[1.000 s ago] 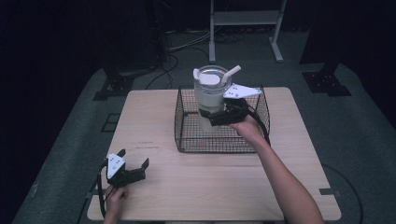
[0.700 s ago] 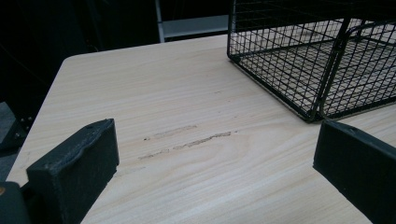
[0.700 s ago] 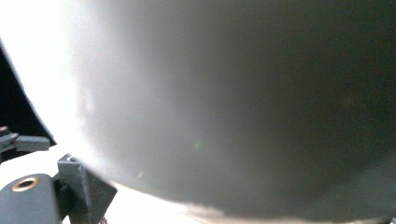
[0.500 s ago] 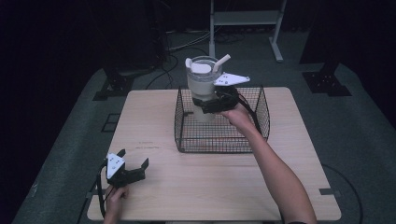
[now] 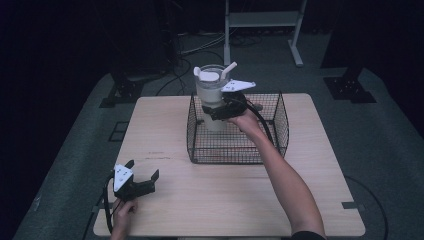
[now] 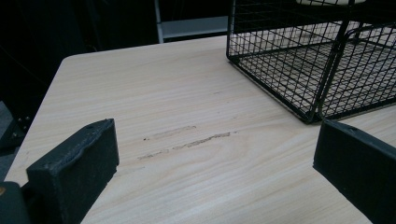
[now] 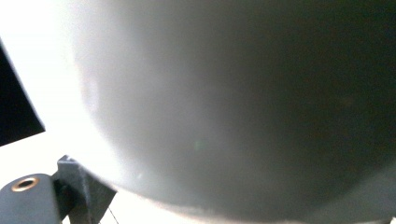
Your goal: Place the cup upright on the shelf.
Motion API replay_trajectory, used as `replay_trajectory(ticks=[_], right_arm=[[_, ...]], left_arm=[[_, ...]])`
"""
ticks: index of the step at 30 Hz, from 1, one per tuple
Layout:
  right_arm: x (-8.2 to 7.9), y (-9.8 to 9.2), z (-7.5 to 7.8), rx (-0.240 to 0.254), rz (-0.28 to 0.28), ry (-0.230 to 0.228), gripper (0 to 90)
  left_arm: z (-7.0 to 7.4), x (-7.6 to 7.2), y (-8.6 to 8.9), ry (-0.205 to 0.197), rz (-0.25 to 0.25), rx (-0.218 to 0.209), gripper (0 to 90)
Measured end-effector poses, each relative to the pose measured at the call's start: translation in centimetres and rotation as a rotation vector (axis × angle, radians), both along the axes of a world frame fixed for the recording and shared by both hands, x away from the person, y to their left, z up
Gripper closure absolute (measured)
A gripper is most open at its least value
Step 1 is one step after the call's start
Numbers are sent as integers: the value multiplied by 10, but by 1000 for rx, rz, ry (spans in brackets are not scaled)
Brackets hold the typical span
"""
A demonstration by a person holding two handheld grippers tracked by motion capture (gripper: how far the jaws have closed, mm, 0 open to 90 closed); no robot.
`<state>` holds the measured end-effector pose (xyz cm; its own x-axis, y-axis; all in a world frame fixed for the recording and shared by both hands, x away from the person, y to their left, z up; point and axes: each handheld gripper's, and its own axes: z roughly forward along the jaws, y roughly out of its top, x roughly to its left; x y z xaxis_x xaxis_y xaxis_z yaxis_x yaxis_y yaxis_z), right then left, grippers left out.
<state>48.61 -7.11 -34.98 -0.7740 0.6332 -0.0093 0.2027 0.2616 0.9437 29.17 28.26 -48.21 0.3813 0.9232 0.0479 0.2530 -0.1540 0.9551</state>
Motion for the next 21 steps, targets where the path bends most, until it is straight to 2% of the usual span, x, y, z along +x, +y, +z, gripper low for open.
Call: replay_trajectory(ticks=[1, 6, 7, 9, 11, 17, 21], right_arm=[[3, 2, -4, -14, 1, -2, 81], [9, 5, -12, -2, 13, 6, 81], [10, 6, -14, -2, 15, 21, 81], [13, 7, -19, -15, 23, 15, 81], [15, 7, -24, -19, 30, 43, 82], [21, 5, -40, -30, 32, 71, 81], [24, 7, -49, -58, 31, 100, 81]], left_arm=[[0, 0, 0, 0, -1, 0, 0], [0, 0, 0, 0, -2, 0, 0], [0, 0, 0, 0, -2, 0, 0], [0, 0, 0, 1, -2, -4, 0], [0, 0, 0, -2, -2, -5, 0], [0, 0, 0, 1, -3, -5, 0], [0, 0, 0, 0, -3, -6, 0]])
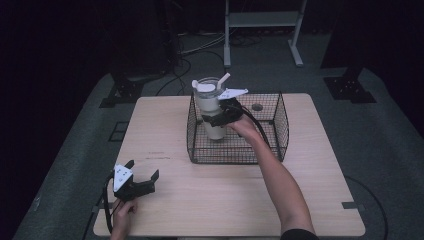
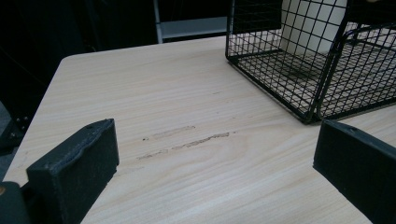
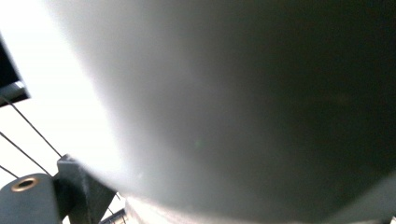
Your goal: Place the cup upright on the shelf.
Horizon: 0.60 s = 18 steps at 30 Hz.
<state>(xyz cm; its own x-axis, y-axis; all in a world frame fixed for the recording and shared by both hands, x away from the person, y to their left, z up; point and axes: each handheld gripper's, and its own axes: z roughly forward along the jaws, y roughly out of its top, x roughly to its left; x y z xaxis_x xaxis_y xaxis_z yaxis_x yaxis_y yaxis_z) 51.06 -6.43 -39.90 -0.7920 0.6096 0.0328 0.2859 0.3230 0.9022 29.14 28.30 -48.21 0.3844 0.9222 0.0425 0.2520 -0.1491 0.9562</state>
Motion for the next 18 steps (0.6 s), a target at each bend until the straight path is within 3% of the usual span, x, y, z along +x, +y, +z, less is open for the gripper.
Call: replay_trajectory(ticks=[8, 18], right_arm=[[6, 6, -12, -59, 16, 31, 81], [10, 9, -20, -63, 21, 48, 81]], left_arm=[[0, 0, 1, 3, 3, -19, 0], [0, 0, 1, 0, 0, -13, 0]])
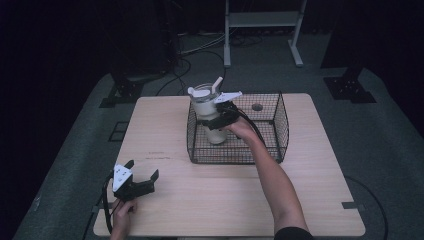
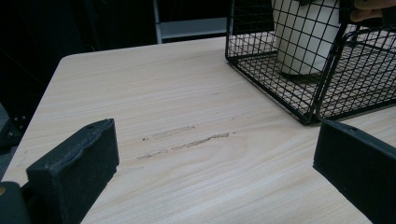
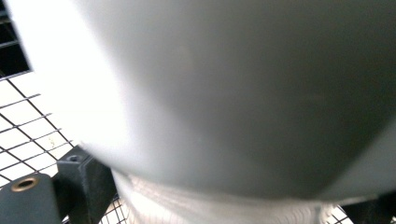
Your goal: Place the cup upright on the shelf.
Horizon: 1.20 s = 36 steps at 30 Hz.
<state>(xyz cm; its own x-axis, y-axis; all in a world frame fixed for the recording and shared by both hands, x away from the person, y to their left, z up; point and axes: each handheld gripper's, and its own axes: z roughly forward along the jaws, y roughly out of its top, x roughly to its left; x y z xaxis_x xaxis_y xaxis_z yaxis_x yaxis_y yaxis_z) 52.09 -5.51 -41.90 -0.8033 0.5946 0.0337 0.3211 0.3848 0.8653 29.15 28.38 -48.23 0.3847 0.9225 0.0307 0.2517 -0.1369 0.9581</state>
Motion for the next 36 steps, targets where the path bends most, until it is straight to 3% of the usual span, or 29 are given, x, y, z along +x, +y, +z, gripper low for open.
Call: replay_trajectory(ticks=[16, 36], right_arm=[[-4, -14, -2, -21, 56, 1, 80], [-10, -30, -3, -39, 67, 7, 82]], left_arm=[[0, 0, 0, 0, 0, 4, 0], [0, 0, 0, 0, 2, 3, 0]])
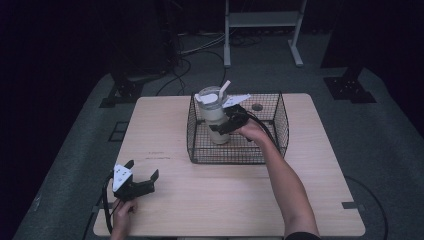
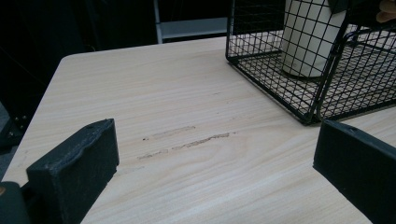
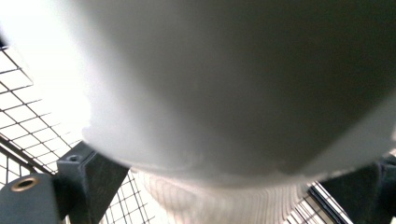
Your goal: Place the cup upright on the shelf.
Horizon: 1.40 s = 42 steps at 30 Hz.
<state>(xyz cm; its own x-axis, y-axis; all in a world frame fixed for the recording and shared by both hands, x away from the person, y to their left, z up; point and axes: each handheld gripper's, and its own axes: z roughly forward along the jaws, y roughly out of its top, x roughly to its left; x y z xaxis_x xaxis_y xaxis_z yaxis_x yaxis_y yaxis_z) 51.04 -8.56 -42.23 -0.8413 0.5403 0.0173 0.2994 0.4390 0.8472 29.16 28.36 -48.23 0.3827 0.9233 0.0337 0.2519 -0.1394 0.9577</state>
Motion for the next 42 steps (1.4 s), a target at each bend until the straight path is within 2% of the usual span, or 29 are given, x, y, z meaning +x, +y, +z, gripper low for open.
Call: replay_trajectory(ticks=[10, 18, 22, 33, 42], right_arm=[[-3, -20, 2, -5, -19, 3, 87], [-8, -26, 3, -13, -23, -1, 87], [-12, -30, 4, -35, -30, -3, 88], [-19, -39, 17, -74, -51, -8, 90], [-31, -49, 33, -90, -78, 10, 90]], left_arm=[[0, 1, 0, 0, 4, -1, 0], [0, 1, -1, 1, 2, 6, 0], [0, 1, -1, -1, 2, 6, 0], [0, 1, -1, 1, -1, 9, 0], [0, 0, -1, 3, -1, 12, 0]])
